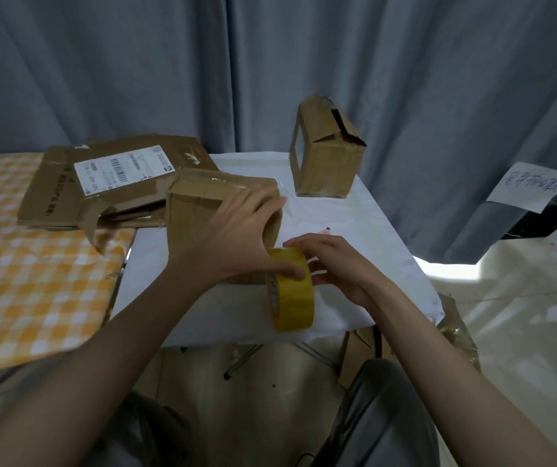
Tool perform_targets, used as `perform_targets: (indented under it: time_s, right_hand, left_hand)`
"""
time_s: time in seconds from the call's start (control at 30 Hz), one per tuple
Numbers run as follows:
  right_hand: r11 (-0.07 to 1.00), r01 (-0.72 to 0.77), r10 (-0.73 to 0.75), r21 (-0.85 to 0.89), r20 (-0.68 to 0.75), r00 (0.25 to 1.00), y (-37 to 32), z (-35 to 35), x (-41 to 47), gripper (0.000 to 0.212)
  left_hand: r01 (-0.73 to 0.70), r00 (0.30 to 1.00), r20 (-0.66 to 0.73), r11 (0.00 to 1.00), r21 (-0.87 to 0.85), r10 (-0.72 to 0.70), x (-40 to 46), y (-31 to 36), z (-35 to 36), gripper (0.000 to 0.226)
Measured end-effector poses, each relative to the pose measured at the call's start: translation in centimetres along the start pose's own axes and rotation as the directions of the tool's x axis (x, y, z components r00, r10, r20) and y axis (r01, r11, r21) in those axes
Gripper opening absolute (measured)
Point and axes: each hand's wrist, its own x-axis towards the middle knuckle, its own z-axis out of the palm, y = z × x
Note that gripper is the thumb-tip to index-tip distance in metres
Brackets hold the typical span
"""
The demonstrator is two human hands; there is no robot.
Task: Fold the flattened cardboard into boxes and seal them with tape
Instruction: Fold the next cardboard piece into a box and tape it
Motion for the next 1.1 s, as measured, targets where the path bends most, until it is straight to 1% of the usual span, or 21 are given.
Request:
perform_targets:
  time_s: [0.07,0.1,0.17,0.23,0.3,0.4,0.5,0.6,0.77,0.93,1.03,1.1]
  right_hand:
    - [1.000,0.013,-0.013,0.020,-0.002,1.000,0.3,0.2,-0.6,0.022]
    - [0.999,0.014,-0.014,0.035,-0.006,1.000,0.5,0.4,-0.9,0.021]
    - [0.998,0.017,-0.017,0.065,-0.013,1.000,0.8,0.6,-1.3,0.018]
    - [0.997,0.027,-0.025,0.071,-0.022,0.999,0.9,0.8,-1.8,0.017]
    - [0.997,0.033,-0.030,0.072,-0.038,0.999,1.0,0.9,-2.1,0.017]
    - [0.996,0.042,-0.038,0.081,-0.046,0.998,1.2,1.0,-2.4,0.017]
    - [0.993,0.056,-0.052,0.101,-0.046,0.998,1.4,1.2,-2.5,0.019]
    - [0.994,0.071,-0.066,0.089,-0.056,0.996,1.7,1.3,-2.7,0.022]
    - [0.992,0.090,-0.083,0.088,-0.079,0.993,2.1,1.5,-3.2,0.023]
    - [0.987,0.118,-0.107,0.111,-0.101,0.989,2.5,1.8,-3.6,0.023]
    - [0.985,0.129,-0.117,0.114,-0.108,0.987,2.7,2.0,-3.8,0.024]
    - [0.985,0.124,-0.111,0.121,-0.103,0.988,2.8,2.0,-3.9,0.028]
  left_hand:
    - [0.020,0.996,-0.091,1.000,-0.023,-0.022,-1.2,0.7,0.0,0.120]
    - [0.033,0.995,-0.096,0.999,-0.037,-0.037,-1.8,1.1,0.0,0.115]
    - [0.086,0.995,-0.031,0.990,-0.109,-0.090,-2.6,1.7,0.4,0.103]
    - [0.157,0.988,0.038,0.963,-0.219,-0.153,-2.9,1.8,0.6,0.084]
    - [0.188,0.982,0.043,0.932,-0.310,-0.183,-3.0,1.7,0.8,0.063]
    - [0.186,0.982,0.036,0.926,-0.327,-0.184,-2.8,1.6,0.4,0.031]
    - [0.202,0.979,0.040,0.917,-0.344,-0.200,-2.3,2.0,-0.5,0.015]
    - [0.221,0.975,0.052,0.919,-0.327,-0.216,-1.7,2.5,-1.1,0.010]
    - [0.257,0.966,0.114,0.927,-0.274,-0.234,-1.4,3.3,-1.3,0.015]
    - [0.211,0.977,0.079,0.953,-0.215,-0.199,-2.0,3.9,-1.4,0.018]
    - [0.202,0.977,0.109,0.963,-0.177,-0.185,-2.2,4.1,-1.3,0.018]
    - [0.192,0.976,0.132,0.972,-0.138,-0.174,-2.4,4.3,-1.0,0.019]
